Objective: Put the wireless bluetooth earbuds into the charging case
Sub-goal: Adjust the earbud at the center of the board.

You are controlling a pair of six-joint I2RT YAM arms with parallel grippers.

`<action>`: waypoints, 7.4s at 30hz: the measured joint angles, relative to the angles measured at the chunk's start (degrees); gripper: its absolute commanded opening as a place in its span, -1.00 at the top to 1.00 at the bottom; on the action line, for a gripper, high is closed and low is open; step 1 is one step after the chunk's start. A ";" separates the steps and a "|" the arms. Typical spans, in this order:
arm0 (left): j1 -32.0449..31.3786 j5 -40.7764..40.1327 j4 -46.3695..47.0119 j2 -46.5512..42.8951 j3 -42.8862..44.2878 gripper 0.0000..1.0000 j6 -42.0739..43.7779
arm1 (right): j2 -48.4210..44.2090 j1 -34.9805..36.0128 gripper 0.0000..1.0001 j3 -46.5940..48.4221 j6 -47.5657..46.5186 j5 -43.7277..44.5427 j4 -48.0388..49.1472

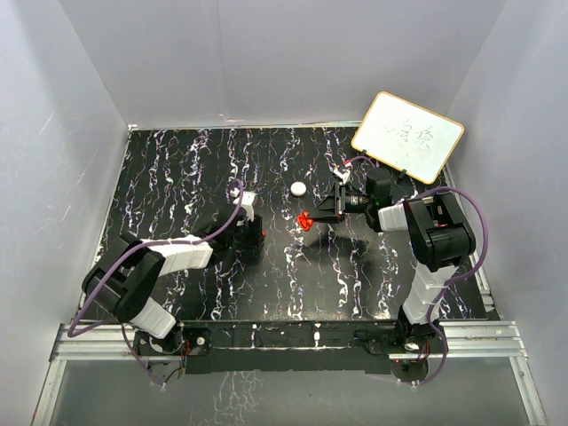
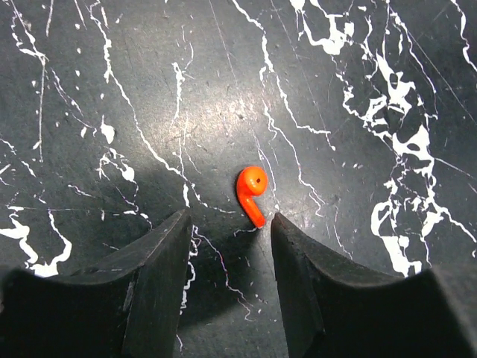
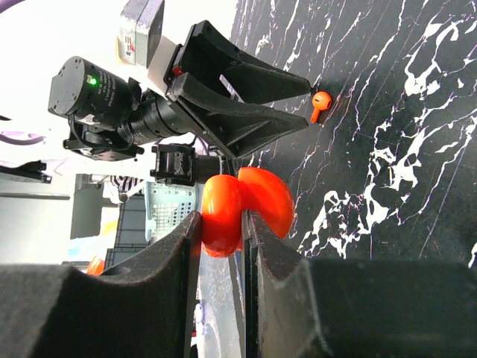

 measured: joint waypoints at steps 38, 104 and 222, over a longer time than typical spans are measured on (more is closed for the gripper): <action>-5.03 -10.36 1.79 6.14 4.35 0.42 5.66 | 0.00 -0.35 1.00 0.00 0.00 0.00 0.15; -7.39 -30.18 -39.69 17.35 33.48 0.97 24.30 | -2.45 -2.23 1.00 -0.50 -0.02 0.22 0.28; 9.16 9.03 -10.19 -6.51 7.43 -0.22 6.21 | -2.67 -2.58 1.00 -0.52 -0.02 0.22 0.28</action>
